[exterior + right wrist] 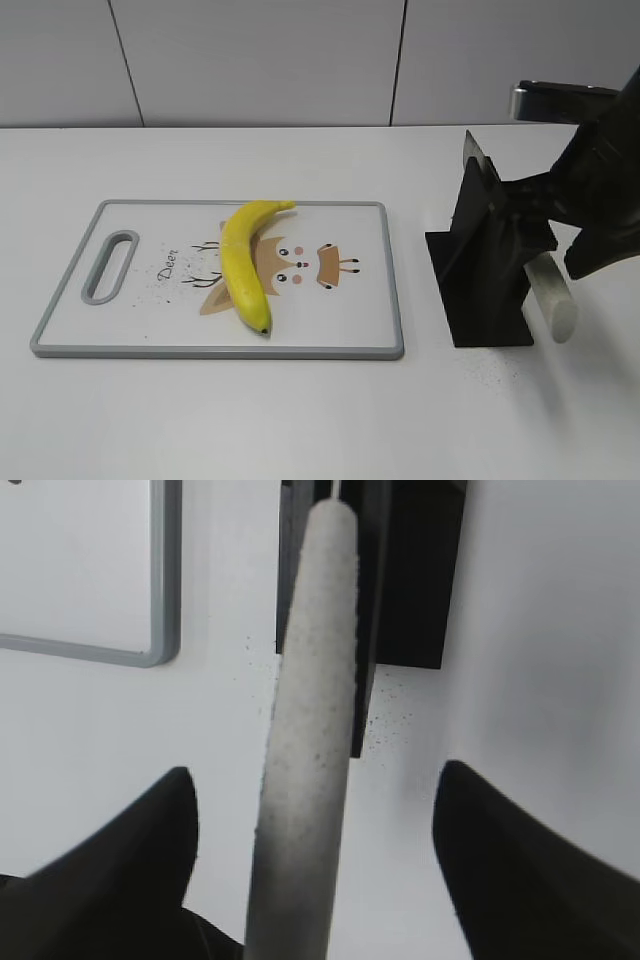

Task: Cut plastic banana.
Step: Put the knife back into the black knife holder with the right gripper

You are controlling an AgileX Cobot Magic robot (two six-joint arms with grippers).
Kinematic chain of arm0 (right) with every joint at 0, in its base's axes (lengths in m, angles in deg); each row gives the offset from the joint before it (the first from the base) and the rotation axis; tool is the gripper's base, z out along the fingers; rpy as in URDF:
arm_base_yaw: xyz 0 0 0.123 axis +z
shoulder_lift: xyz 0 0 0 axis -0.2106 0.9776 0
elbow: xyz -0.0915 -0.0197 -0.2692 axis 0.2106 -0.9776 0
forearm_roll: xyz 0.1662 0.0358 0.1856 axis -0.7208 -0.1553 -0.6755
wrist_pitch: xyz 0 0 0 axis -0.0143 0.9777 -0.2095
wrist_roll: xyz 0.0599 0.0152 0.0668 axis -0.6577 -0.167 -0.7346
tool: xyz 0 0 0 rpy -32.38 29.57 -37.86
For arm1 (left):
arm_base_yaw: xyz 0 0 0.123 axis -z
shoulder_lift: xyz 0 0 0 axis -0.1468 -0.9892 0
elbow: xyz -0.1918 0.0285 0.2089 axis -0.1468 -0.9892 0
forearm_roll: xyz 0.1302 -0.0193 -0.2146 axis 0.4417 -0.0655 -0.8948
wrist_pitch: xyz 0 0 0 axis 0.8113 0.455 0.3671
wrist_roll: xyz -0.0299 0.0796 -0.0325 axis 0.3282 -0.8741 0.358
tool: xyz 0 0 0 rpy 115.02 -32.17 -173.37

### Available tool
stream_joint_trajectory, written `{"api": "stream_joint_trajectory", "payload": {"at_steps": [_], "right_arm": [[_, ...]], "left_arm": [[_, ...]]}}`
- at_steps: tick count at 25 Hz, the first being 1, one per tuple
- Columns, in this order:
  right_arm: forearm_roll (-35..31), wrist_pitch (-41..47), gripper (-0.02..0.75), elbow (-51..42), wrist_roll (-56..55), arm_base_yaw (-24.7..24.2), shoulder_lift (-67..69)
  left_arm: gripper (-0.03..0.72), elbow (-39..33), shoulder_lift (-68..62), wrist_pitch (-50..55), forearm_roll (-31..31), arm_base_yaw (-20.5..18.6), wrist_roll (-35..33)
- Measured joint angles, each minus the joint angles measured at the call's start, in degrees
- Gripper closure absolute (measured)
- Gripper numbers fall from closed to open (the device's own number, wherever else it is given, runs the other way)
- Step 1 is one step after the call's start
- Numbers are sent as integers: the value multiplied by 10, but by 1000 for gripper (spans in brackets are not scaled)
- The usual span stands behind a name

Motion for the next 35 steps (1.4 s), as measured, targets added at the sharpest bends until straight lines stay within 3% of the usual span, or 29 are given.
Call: {"api": "stream_joint_trajectory", "payload": {"at_steps": [5, 14, 25, 35], "right_arm": [[-5, 3, 122, 0, 15, 0, -3], [-30, 30, 139, -21, 92, 0, -153], [-22, -59, 146, -226, 191, 0, -456], [0, -54, 155, -336, 198, 0, -697]], "left_arm": [[153, 0, 0, -1, 0, 0, 0], [153, 0, 0, -1, 0, 0, 0], [153, 0, 0, -1, 0, 0, 0], [153, 0, 0, -1, 0, 0, 0]]}}
